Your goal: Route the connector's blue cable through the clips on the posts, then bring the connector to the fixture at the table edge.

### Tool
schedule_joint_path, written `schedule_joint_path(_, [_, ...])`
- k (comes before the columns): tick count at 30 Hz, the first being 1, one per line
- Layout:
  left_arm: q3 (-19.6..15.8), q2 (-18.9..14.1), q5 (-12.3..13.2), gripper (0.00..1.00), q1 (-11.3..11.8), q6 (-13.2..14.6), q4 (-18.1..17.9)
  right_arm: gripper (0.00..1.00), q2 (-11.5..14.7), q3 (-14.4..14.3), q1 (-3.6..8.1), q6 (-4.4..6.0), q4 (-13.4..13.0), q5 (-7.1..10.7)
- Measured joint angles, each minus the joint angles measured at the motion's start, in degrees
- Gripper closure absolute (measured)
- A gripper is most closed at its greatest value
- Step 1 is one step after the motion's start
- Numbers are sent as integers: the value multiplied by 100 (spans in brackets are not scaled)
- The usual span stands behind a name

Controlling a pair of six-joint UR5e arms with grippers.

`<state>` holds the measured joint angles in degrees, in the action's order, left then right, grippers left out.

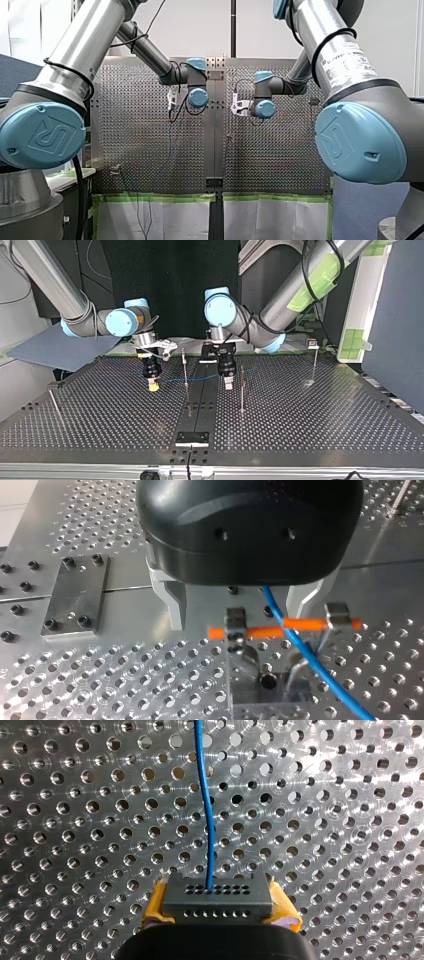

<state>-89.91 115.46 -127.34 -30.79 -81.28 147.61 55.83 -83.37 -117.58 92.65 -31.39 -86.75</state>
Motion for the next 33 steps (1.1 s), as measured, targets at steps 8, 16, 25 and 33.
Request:
schedule_joint_path(8, [-5,2,-12,0,24,-43,92,100,-3,1,0,0,0,0])
schedule_joint_path(16, [-1,99,7,0,60,-7,159,100,-4,0,-3,0,0,0])
schedule_joint_path(25, [-2,114,44,0,81,-2,216,100,-4,1,0,-2,6,0])
schedule_joint_path(33, [1,114,31,0,115,-2,223,100,-4,1,-3,-2,9,0])
